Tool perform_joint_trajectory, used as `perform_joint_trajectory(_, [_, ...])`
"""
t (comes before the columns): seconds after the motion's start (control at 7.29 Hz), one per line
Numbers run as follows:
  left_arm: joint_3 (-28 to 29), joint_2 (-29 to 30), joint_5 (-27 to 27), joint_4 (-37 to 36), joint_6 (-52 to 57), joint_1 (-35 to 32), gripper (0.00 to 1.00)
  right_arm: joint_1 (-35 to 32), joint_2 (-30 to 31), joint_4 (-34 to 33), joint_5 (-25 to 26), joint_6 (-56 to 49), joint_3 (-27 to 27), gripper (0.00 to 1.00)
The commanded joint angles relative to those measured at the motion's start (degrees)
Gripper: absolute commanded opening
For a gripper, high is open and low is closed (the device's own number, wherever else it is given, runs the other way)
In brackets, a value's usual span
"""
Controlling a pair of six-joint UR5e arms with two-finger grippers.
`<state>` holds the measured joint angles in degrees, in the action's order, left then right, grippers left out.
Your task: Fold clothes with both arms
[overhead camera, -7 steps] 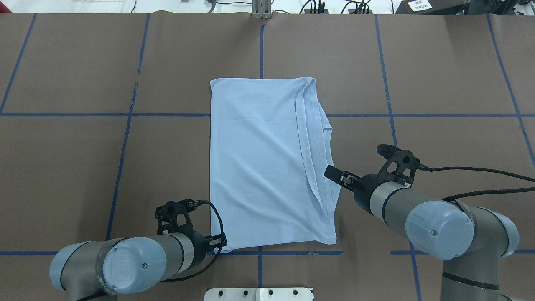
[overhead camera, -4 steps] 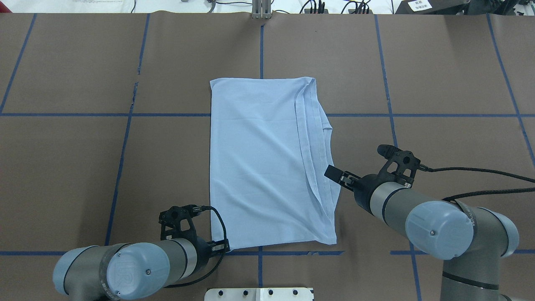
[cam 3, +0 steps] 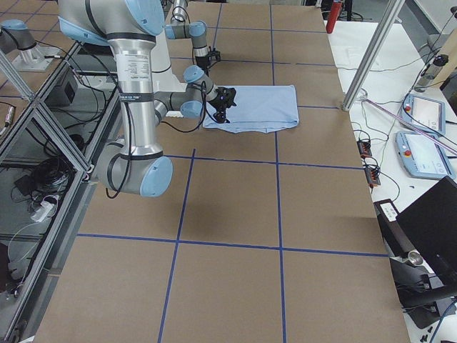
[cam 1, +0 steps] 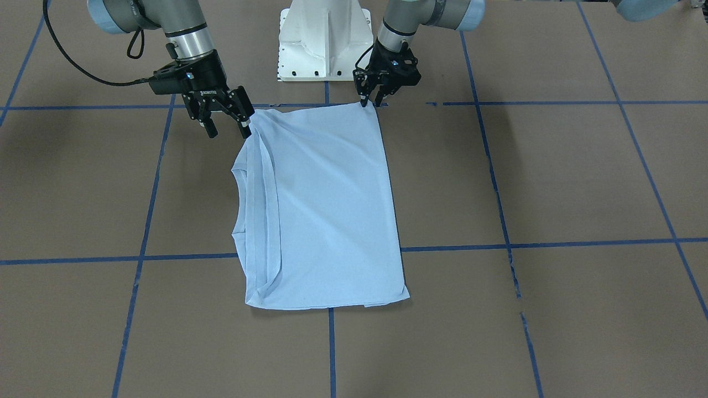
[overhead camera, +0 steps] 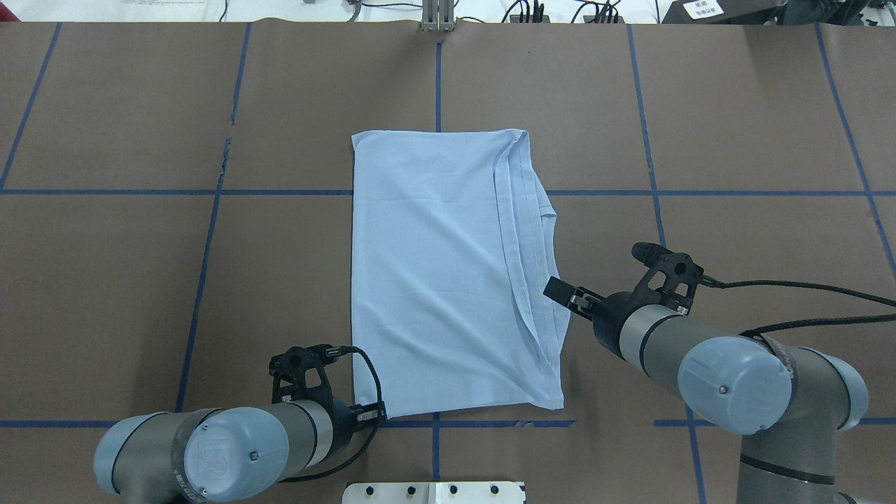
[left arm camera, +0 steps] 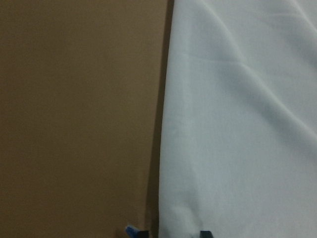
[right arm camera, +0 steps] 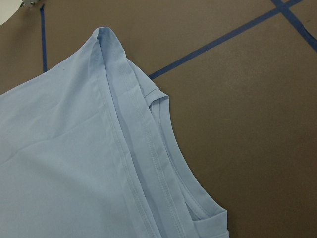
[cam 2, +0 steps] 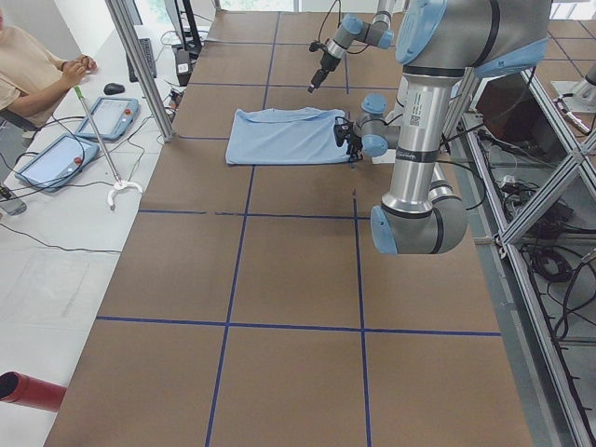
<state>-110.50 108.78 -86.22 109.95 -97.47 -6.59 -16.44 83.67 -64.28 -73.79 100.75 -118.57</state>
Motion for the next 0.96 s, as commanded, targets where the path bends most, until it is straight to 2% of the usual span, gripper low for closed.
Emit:
perform_joint_trajectory(0.0, [0.1,0.1,0.0,0.0,0.0,0.0,0.45,0.0,0.0,-0.1,0.0,0.1,0.1,1.00])
perform_joint_trajectory(0.82, [0.6,0.5,0.1,0.0,0.0,0.1,0.42,0.1,0.0,-0.1,0.0,0.1,0.2,1.00])
